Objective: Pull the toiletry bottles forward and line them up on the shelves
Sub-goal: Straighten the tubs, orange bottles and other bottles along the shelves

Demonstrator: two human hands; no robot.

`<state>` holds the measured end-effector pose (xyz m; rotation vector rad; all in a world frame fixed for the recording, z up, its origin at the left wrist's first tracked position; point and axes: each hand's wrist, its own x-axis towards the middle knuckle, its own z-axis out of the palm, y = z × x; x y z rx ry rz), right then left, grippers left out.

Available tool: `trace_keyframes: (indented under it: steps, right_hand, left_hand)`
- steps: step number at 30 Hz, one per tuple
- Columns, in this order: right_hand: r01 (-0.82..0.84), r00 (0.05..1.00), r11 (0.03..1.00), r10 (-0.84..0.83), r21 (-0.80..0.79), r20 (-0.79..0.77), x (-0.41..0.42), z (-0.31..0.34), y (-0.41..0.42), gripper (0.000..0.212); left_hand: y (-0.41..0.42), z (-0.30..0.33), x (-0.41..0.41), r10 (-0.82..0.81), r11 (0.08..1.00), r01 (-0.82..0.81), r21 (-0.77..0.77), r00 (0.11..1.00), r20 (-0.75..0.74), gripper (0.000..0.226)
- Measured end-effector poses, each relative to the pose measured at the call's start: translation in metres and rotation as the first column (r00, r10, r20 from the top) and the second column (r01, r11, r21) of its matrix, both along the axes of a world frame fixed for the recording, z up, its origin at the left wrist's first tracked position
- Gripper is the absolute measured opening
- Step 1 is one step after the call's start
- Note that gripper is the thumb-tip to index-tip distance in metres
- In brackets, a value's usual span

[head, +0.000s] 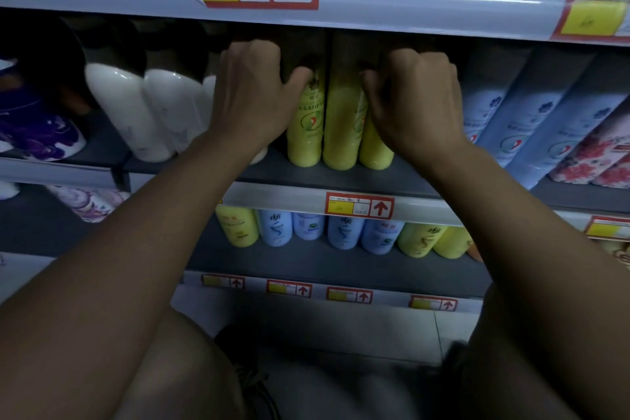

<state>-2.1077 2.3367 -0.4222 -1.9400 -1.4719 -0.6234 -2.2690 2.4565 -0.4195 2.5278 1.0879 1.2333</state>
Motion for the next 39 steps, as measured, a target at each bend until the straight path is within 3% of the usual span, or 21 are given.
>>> trace_keyframes:
  steps: [6, 20, 29, 39]
  right_hand:
    - [0.012, 0.999, 0.999, -0.014, -0.041, -0.048, -0.002, 0.003, 0.001, 0.024]
    - [0.036, 0.999, 0.998, -0.036, -0.049, -0.002, -0.004, 0.007, 0.007, 0.039]
    - [0.011, 1.0, 1.0, -0.01, -0.022, 0.019, -0.003, 0.002, 0.006, 0.032]
    - [0.024, 1.0, 1.0, -0.024, 0.017, 0.02, -0.008, -0.001, 0.013, 0.035]
  left_hand:
    - [0.0, 0.001, 0.009, 0.005, 0.999, -0.004, -0.04, 0.999, 0.037, 0.051]
    - [0.005, 0.004, 0.009, -0.065, 0.993, 0.067, -0.099, 0.997, 0.029, 0.05]
    - [-0.003, 0.006, 0.008, 0.013, 1.0, -0.013, -0.02, 1.0, -0.001, 0.048]
    - [-0.002, 0.002, 0.011, -0.006, 0.997, 0.012, -0.072, 0.997, 0.072, 0.042]
